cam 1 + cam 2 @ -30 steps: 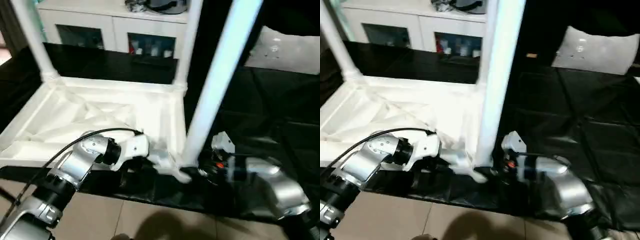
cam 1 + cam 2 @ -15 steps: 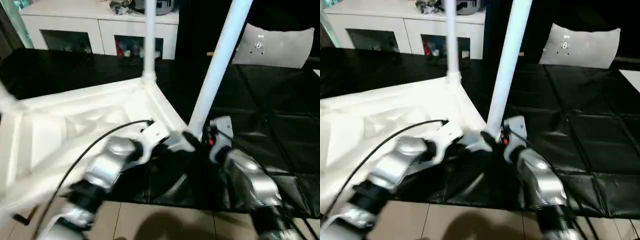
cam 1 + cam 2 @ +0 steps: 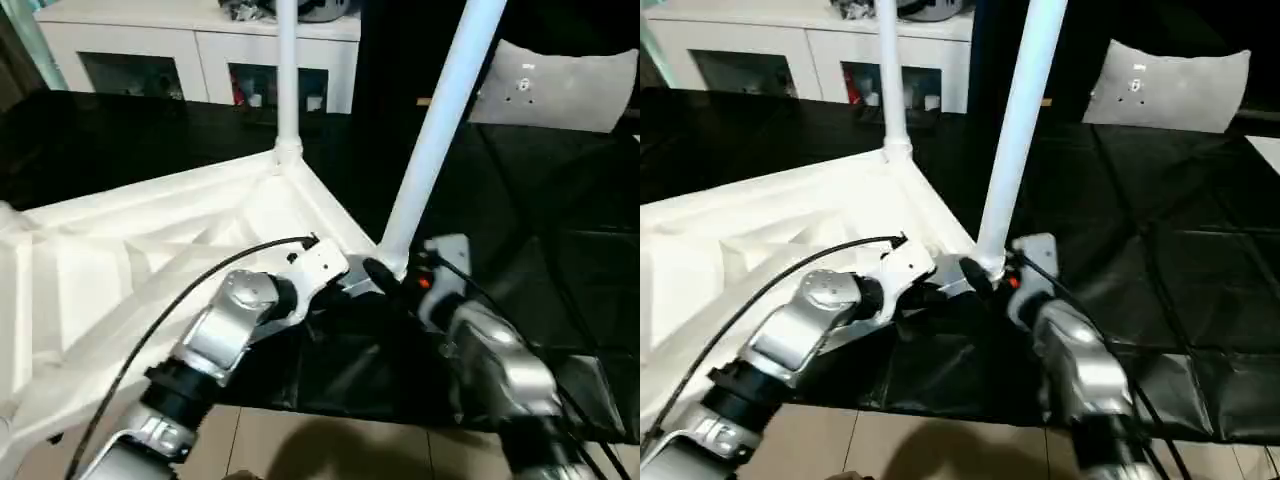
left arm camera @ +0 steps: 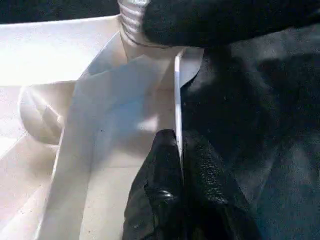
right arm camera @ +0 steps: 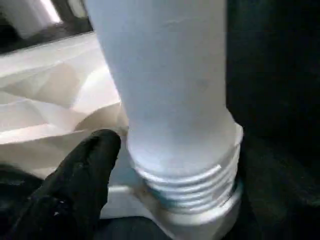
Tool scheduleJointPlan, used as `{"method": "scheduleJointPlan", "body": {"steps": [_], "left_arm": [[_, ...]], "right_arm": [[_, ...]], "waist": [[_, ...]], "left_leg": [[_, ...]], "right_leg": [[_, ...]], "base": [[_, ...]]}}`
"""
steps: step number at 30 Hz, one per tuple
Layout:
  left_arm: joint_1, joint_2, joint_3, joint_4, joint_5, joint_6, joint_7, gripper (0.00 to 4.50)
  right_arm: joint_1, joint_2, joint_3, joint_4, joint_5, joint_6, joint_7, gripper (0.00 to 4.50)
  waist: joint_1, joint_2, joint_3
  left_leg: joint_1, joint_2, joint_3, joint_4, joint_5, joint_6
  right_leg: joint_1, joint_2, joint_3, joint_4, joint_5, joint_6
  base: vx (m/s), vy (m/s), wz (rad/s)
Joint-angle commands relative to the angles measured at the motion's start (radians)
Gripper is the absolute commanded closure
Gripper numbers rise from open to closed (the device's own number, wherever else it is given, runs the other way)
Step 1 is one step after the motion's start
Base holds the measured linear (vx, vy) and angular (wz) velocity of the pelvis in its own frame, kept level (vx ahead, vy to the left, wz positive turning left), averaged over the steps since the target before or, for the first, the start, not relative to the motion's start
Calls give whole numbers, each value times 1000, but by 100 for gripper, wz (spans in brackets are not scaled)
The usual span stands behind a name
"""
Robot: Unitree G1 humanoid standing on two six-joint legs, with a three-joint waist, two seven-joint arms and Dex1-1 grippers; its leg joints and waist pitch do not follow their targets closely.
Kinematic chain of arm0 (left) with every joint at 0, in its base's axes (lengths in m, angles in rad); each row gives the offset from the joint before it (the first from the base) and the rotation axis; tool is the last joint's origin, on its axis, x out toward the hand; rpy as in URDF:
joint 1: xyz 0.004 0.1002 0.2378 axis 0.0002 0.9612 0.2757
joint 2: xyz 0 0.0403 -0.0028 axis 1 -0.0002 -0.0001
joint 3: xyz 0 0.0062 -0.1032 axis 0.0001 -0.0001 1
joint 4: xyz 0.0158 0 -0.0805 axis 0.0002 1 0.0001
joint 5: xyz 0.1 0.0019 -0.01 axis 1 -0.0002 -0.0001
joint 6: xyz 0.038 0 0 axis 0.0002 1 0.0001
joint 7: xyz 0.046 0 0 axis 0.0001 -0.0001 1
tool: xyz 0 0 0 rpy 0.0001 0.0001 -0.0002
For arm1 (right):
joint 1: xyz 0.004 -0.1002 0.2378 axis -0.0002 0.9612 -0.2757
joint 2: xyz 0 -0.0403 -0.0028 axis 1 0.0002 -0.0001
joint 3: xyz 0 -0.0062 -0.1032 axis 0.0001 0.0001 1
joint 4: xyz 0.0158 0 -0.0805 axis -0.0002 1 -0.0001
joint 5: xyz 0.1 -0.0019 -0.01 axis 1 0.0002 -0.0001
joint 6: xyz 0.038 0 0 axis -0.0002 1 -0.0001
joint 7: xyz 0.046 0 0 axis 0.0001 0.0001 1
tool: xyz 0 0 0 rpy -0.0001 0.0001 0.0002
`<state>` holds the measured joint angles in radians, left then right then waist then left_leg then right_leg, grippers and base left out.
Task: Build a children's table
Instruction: Rotate leg to tighten
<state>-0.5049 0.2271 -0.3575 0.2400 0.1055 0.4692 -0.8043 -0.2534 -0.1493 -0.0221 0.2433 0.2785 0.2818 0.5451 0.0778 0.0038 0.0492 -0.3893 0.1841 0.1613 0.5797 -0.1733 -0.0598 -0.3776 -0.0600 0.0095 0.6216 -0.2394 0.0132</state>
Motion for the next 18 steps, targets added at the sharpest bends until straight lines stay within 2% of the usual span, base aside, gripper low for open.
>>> {"method": "scheduleJointPlan", "body": {"steps": [1, 3, 4, 6, 10, 12, 14, 15, 16, 17, 18], "left_arm": [[3, 8, 15, -28, -43, -89, -34, 450], [11, 34, 6, -21, -43, -110, -66, 450], [16, 55, -1, -13, -49, -155, -97, 450], [19, 61, -2, -13, -54, -168, -110, 450], [36, 120, -35, -31, -73, -223, -231, 450], [41, 166, -62, -36, -82, -265, -325, 450], [40, 178, -69, -37, -86, -278, -351, 450], [39, 193, -76, -37, -88, -291, -381, 450], [34, 211, -85, -34, -88, -312, -419, 450], [32, 219, -88, -30, -87, -321, -434, 450], [31, 222, -89, -29, -86, -325, -440, 450]], "right_arm": [[19, -35, 22, -54, 20, 10, 72, 8], [38, -83, 37, -91, 29, 5, 142, 8], [48, -123, 42, -116, 30, 11, 191, 8], [49, -141, 44, -123, 30, 10, 212, 8], [39, -231, 62, -141, 32, 1, 324, 8], [14, -280, 90, -120, 10, -21, 387, 8], [5, -294, 102, -110, -2, -34, 405, 8], [-5, -309, 120, -97, -14, -45, 439, 8], [-18, -327, 146, -82, -22, -54, 492, 8], [-22, -333, 157, -78, -17, -49, 522, 8], [-23, -335, 161, -77, -14, -46, 534, 8]], "waist": [[6, -13, -60], [10, -10, -59], [11, -10, -58], [12, -13, -58], [15, -12, -57], [16, -12, -58], [16, -10, -59], [17, -15, -60], [19, -12, -60], [20, -15, -58], [23, -13, -58]], "left_leg": [[17, 31, -3, -59, -101, 47], [17, 31, -1, -58, -101, 52], [18, 32, 0, -59, -108, 52], [19, 33, 1, -59, -111, 51], [22, 36, 3, -59, -124, 51], [23, 36, 4, -58, -127, 50], [23, 37, 5, -57, -115, 48], [24, 37, 6, -55, -115, 52], [24, 37, 6, -54, -118, 56], [23, 38, 7, -55, -125, 57], [26, 40, 7, -55, -126, 58]], "right_leg": [[44, -56, 15, -63, 118, -189], [41, -55, 15, -64, 114, -186], [39, -56, 15, -66, 97, -187], [38, -56, 16, -64, 84, -187], [33, -56, 17, -67, 48, -191], [32, -56, 16, -66, 41, -198], [31, -54, 15, -60, 65, -208], [30, -54, 14, -61, 68, -208], [30, -56, 15, -59, 67, -213], [30, -57, 15, -60, 55, -216], [27, -58, 16, -59, 56, -220]], "base": [[0, 0, 0], [0, 0, 0], [0, 0, 0], [0, 0, 0], [0, 0, 0], [0, 0, 0], [0, 0, 0], [0, 0, 0], [0, 0, 0], [0, 0, 0], [0, 0, 0]]}}
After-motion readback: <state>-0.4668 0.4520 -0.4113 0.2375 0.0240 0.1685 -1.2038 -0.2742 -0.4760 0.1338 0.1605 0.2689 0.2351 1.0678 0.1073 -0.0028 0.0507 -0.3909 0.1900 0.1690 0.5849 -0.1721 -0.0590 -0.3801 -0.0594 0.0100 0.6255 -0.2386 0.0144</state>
